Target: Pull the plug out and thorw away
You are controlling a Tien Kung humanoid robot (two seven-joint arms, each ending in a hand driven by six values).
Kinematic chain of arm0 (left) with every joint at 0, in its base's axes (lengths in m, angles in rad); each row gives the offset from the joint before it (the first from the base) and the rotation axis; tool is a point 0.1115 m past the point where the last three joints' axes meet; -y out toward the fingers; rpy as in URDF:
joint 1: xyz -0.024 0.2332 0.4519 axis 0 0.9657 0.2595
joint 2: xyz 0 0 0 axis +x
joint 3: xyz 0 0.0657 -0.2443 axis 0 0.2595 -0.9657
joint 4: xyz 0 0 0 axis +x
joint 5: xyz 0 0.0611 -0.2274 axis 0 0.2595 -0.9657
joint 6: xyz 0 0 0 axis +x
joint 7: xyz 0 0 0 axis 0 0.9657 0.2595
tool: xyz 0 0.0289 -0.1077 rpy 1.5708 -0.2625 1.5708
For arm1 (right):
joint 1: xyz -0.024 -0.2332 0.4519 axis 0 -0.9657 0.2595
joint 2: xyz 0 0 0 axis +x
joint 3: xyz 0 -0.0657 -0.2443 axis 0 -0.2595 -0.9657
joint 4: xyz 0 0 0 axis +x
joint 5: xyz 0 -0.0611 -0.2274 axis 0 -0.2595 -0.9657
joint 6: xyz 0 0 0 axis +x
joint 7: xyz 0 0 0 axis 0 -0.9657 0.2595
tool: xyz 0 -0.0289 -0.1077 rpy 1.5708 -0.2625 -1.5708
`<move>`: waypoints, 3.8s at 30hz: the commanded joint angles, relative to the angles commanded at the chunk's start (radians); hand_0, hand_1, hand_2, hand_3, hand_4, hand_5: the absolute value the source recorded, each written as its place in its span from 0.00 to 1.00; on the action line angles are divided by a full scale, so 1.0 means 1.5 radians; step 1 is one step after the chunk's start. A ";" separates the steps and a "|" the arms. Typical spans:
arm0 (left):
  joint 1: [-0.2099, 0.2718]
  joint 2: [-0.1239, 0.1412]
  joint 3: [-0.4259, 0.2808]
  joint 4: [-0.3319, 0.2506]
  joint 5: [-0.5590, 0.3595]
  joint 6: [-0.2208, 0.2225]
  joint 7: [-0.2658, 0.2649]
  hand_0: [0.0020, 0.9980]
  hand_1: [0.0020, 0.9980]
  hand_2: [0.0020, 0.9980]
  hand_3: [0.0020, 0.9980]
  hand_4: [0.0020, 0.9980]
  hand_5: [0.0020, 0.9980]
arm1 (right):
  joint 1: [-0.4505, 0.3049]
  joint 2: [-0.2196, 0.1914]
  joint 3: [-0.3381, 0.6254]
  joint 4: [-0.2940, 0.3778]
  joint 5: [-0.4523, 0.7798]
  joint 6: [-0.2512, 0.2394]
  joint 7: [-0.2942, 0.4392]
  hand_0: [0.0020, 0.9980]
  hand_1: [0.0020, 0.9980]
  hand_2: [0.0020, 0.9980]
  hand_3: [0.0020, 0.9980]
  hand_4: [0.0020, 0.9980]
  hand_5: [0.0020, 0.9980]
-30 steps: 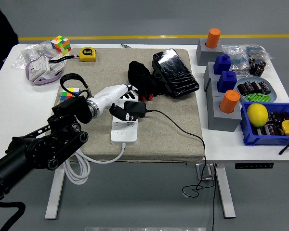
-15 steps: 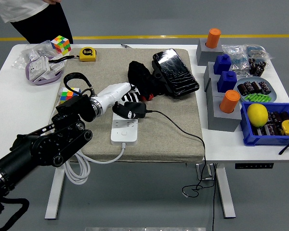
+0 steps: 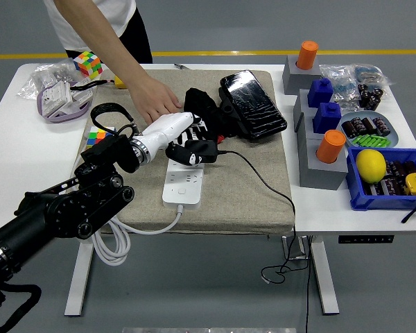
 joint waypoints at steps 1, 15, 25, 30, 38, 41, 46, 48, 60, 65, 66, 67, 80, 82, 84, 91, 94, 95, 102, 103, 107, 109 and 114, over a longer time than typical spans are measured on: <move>0.002 0.002 -0.003 -0.013 0.002 0.001 -0.001 0.31 0.40 0.42 0.50 0.74 0.00 | -0.001 0.000 0.000 0.000 0.000 0.000 0.000 0.57 0.65 0.67 0.57 0.97 0.48; -0.006 -0.034 0.101 -0.043 -0.085 0.024 -0.025 0.46 0.48 0.48 0.55 0.77 0.00 | 0.002 -0.001 -0.006 0.001 0.003 -0.001 0.001 0.57 0.65 0.67 0.57 0.97 0.48; -0.010 -0.053 0.144 0.004 -0.108 0.034 -0.039 0.53 0.51 0.50 0.56 0.75 0.00 | -0.003 0.002 -0.004 -0.002 0.001 0.002 0.001 0.57 0.65 0.67 0.57 0.97 0.48; -0.011 -0.053 0.145 0.012 -0.109 0.025 -0.033 0.69 0.68 0.58 0.62 0.87 0.00 | -0.002 0.001 -0.004 -0.001 0.001 0.001 0.002 0.57 0.65 0.67 0.57 0.97 0.48; 0.005 -0.043 0.101 -0.021 -0.092 0.032 -0.034 0.81 0.85 0.85 0.89 1.00 0.13 | -0.002 0.003 0.000 -0.001 0.000 0.001 0.002 0.57 0.65 0.67 0.57 0.97 0.48; 0.021 -0.029 0.068 -0.061 -0.080 0.025 -0.022 0.81 0.85 0.85 0.89 1.00 0.13 | -0.002 0.003 0.001 -0.001 0.000 0.001 0.002 0.57 0.65 0.67 0.57 0.97 0.48; 0.058 0.007 0.016 -0.154 -0.069 0.004 0.013 0.79 0.83 0.83 0.91 1.00 0.20 | -0.003 0.003 0.003 -0.001 -0.001 0.001 0.002 0.57 0.65 0.67 0.57 0.97 0.48; 0.077 0.026 0.001 -0.192 -0.070 0.000 0.027 0.79 0.83 0.83 0.91 1.00 0.20 | -0.003 0.003 0.004 -0.001 -0.002 0.002 0.002 0.57 0.65 0.67 0.57 0.97 0.48; 0.198 0.133 -0.031 -0.380 -0.009 -0.108 0.158 0.12 0.16 0.19 0.81 0.55 0.00 | -0.003 0.003 0.014 0.000 -0.005 0.004 0.001 0.57 0.65 0.67 0.57 0.97 0.48; 0.236 0.160 -0.057 -0.425 0.003 -0.174 0.236 0.07 0.07 0.12 0.88 0.46 0.00 | -0.005 0.003 0.016 0.000 -0.006 0.005 0.001 0.57 0.65 0.67 0.57 0.97 0.48; 0.240 0.161 -0.061 -0.427 0.002 -0.179 0.242 0.07 0.07 0.12 0.88 0.46 0.00 | -0.006 0.003 0.016 0.000 -0.006 0.006 0.002 0.57 0.65 0.67 0.57 0.97 0.48; 0.243 0.162 -0.064 -0.427 0.000 -0.183 0.245 0.07 0.07 0.12 0.88 0.46 0.00 | -0.006 0.003 0.016 0.000 -0.006 0.006 0.002 0.57 0.65 0.67 0.57 0.97 0.48; 0.251 0.166 -0.056 -0.418 -0.021 -0.209 0.261 0.06 0.05 0.11 0.89 0.47 0.00 | -0.004 0.001 0.013 0.001 -0.005 0.004 0.002 0.57 0.65 0.67 0.56 0.97 0.48; 0.249 0.166 -0.052 -0.417 -0.023 -0.210 0.262 0.06 0.05 0.11 0.89 0.47 0.00 | -0.004 0.001 0.012 0.001 -0.005 0.005 0.002 0.57 0.65 0.67 0.56 0.97 0.48; 0.247 0.165 -0.049 -0.411 -0.023 -0.212 0.264 0.06 0.05 0.11 0.89 0.47 0.00 | -0.004 0.001 0.012 0.000 -0.005 0.005 0.001 0.57 0.65 0.67 0.56 0.97 0.48; 0.243 0.168 -0.039 -0.385 -0.023 -0.211 0.261 0.06 0.05 0.11 0.88 0.46 0.00 | -0.004 0.000 0.010 0.001 -0.005 0.004 0.001 0.57 0.65 0.67 0.57 0.97 0.48; 0.242 0.167 -0.037 -0.370 -0.021 -0.213 0.262 0.06 0.05 0.11 0.88 0.46 0.00 | -0.004 0.000 0.009 0.001 -0.004 0.004 0.001 0.57 0.65 0.67 0.56 0.97 0.48; 0.243 0.167 -0.036 -0.368 -0.021 -0.212 0.262 0.06 0.05 0.11 0.88 0.46 0.00 | -0.004 0.000 0.009 0.001 -0.004 0.003 0.001 0.57 0.65 0.67 0.56 0.97 0.48; 0.246 0.166 -0.037 -0.369 -0.020 -0.215 0.265 0.06 0.05 0.11 0.87 0.47 0.00 | -0.006 0.000 0.008 0.001 -0.005 0.004 0.000 0.57 0.65 0.67 0.56 0.97 0.48; 0.247 0.167 -0.039 -0.375 -0.021 -0.214 0.264 0.06 0.05 0.11 0.87 0.47 0.00 | -0.006 0.000 0.009 0.001 -0.005 0.004 0.000 0.57 0.65 0.67 0.56 0.97 0.48; 0.248 0.167 -0.057 -0.408 -0.025 -0.193 0.238 0.06 0.05 0.11 0.87 0.47 0.00 | -0.007 0.001 0.012 0.001 -0.006 0.004 0.000 0.57 0.65 0.67 0.56 0.97 0.48; 0.246 0.166 -0.066 -0.415 -0.019 -0.167 0.210 0.06 0.05 0.11 0.87 0.47 0.00 | -0.007 0.002 0.013 0.001 -0.006 0.004 0.000 0.57 0.65 0.67 0.56 0.97 0.48; 0.231 0.141 -0.118 -0.374 -0.004 -0.078 0.117 0.11 0.13 0.21 0.86 0.66 0.00 | -0.006 0.004 0.012 0.002 -0.005 0.002 0.001 0.57 0.65 0.67 0.56 0.97 0.48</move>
